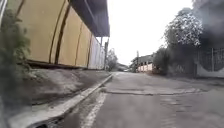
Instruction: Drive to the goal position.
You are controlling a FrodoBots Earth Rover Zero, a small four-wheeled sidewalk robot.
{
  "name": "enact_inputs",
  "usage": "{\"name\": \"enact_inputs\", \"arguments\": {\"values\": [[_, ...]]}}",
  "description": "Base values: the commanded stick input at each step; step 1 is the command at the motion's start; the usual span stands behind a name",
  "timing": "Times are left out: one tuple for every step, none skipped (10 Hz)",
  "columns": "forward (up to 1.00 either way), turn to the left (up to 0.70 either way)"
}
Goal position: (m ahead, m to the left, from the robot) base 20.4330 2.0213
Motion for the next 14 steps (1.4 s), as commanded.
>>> {"name": "enact_inputs", "arguments": {"values": [[0.70, 0.00], [0.70, -0.10], [0.70, -0.30], [0.70, -0.35], [0.70, -0.35], [0.70, -0.35], [0.70, -0.35], [0.70, -0.35], [0.70, -0.35], [0.70, -0.35], [0.70, -0.32], [0.70, -0.13], [0.70, -0.03], [0.70, 0.00]]}}
